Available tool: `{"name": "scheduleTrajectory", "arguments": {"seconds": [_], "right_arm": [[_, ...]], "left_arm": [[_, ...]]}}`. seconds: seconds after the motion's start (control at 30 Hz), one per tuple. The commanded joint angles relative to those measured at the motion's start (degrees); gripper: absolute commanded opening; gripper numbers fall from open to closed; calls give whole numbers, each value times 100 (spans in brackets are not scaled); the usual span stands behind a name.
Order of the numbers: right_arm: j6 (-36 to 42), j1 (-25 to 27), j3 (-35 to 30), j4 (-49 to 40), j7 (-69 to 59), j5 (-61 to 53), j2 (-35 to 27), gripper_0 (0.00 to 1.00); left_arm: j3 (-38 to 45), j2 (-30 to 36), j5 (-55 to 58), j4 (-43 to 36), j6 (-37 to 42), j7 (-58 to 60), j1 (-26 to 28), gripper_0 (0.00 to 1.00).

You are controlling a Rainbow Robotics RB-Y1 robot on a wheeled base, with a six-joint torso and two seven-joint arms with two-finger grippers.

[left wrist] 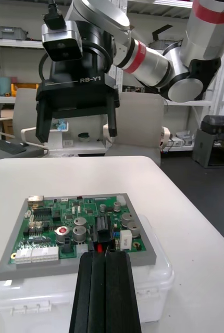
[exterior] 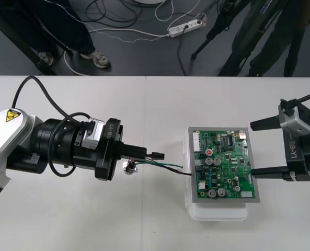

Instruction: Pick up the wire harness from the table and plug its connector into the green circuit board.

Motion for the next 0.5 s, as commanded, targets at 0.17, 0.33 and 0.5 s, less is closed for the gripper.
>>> {"name": "scheduleTrajectory", "arguments": {"seconds": [0.17, 0.33, 0.5], "right_arm": [[-34, -99, -13, -78, 298, 837, -441, 100], [-34, -38, 23, -78, 896, 1390, -537, 100], [-34, 68, 137, -78, 1239, 1865, -537, 100]], "left_arm": [[154, 25, 73, 338, -533, -511, -81, 0], [119, -54, 55, 892, -691, -994, -231, 0], [-22, -72, 55, 1314, -735, -1364, -372, 0]]}}
